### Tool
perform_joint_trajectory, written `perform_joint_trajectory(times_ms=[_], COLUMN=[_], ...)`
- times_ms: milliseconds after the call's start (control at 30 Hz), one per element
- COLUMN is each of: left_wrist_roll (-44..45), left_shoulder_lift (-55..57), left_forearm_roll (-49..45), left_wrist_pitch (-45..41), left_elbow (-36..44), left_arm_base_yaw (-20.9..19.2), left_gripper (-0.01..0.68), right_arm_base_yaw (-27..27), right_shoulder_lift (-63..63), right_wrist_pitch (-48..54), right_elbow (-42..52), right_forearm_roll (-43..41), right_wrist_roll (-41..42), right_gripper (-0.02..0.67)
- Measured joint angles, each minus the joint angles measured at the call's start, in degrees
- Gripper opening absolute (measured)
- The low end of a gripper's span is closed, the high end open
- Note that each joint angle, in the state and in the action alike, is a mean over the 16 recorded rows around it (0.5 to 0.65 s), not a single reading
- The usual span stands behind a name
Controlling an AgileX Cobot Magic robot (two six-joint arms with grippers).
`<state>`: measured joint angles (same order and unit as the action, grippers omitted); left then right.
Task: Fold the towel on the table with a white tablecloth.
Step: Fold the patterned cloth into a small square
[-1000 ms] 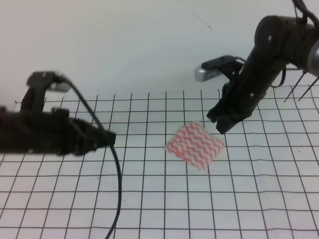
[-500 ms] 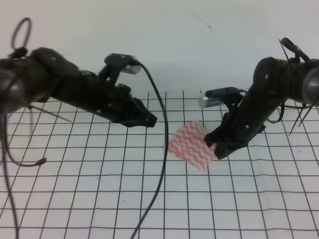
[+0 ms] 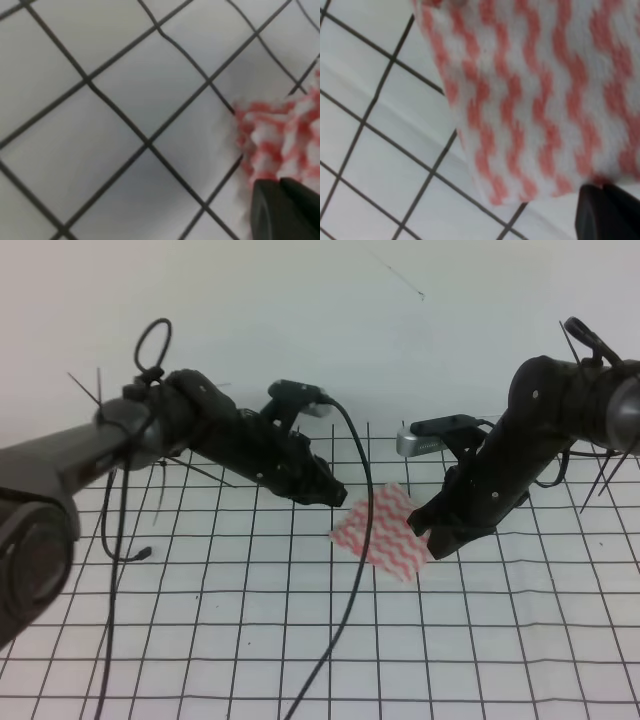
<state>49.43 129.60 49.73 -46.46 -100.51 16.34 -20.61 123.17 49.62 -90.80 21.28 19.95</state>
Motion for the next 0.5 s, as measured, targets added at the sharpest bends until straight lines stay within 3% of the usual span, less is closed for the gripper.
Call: perform_joint_trajectory(times_ms=[500], left_wrist_roll=[-0.4], left_shoulder_lift=[4.3], left_forearm_roll=[-3.3], left_wrist_pitch=[-9.1], left_elbow=[-4.0], left_arm_base_yaw=[1.3], left_gripper=[-0.001], right_arm_base_yaw=[0.0], right_shoulder_lift=[0.0], right_wrist_pitch=[-9.3], right_elbow=[0.0], right_forearm_roll=[-4.5], right_wrist_roll=[0.6], right_gripper=[0.003])
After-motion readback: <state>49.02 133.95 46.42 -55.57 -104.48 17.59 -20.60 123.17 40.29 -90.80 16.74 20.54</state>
